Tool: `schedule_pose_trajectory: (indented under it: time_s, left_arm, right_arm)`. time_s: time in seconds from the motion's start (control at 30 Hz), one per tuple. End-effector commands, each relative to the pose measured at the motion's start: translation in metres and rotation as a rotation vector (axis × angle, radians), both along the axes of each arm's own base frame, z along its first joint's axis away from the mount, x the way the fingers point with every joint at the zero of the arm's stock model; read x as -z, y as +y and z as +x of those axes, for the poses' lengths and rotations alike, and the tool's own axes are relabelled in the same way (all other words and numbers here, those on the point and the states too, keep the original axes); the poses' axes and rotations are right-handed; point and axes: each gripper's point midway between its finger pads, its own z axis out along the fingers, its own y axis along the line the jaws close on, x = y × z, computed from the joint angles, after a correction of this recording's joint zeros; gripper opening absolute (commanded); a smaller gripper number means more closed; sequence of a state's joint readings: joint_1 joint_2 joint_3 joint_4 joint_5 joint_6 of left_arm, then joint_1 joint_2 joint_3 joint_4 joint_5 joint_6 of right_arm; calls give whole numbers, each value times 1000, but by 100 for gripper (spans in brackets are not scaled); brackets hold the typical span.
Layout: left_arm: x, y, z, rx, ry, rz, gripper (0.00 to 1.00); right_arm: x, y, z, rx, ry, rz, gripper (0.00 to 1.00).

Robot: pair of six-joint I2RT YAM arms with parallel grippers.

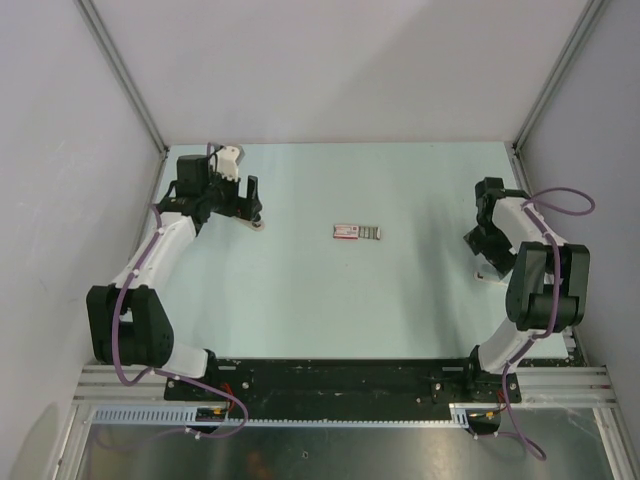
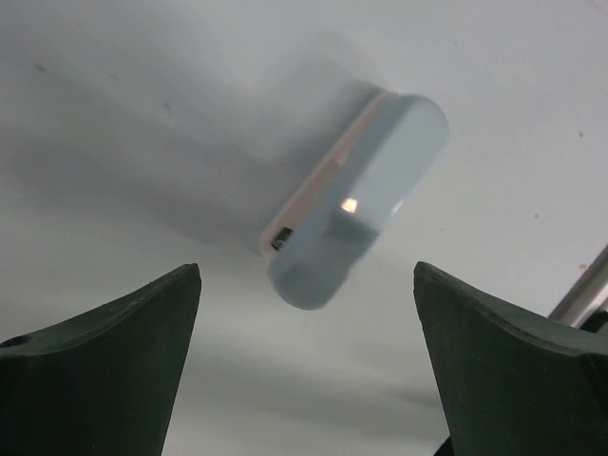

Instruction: Unload the staples from the stapler

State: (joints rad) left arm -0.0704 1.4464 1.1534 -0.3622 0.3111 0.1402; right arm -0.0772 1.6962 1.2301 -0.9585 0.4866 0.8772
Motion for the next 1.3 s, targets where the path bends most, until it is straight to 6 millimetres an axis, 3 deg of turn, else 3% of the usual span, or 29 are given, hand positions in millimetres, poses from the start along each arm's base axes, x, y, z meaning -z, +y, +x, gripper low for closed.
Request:
schedule_pose_trajectory:
  time_s: [0.0, 0.23, 0.5, 0.73, 1.03, 1.13, 1.27]
  left_arm:
    - [-7, -8, -3, 46, -21, -10, 99]
    - [-4, -7, -6, 49, -17, -3, 99]
    - [-1, -2, -11, 45, -22, 24, 99]
    - [1, 0, -15, 44, -24, 41, 99]
    - [-3, 4, -17, 21, -36, 47, 99]
    - [-4, 6, -18, 9, -39, 52, 100]
    - [-3, 7, -22, 8, -37, 56, 99]
  right_arm:
    - [-11, 4, -19, 61, -32, 3, 99]
    - [-1, 3, -33, 105, -33, -3, 95]
    - [8, -12, -33, 164, -37, -63, 90]
    - [15, -15, -27, 172, -53, -63, 83]
    - [27, -5, -23, 116, -41, -63, 55]
    - [30, 15, -15, 41, -51, -58, 41]
    - [35, 59, -3, -92, -71, -39, 17]
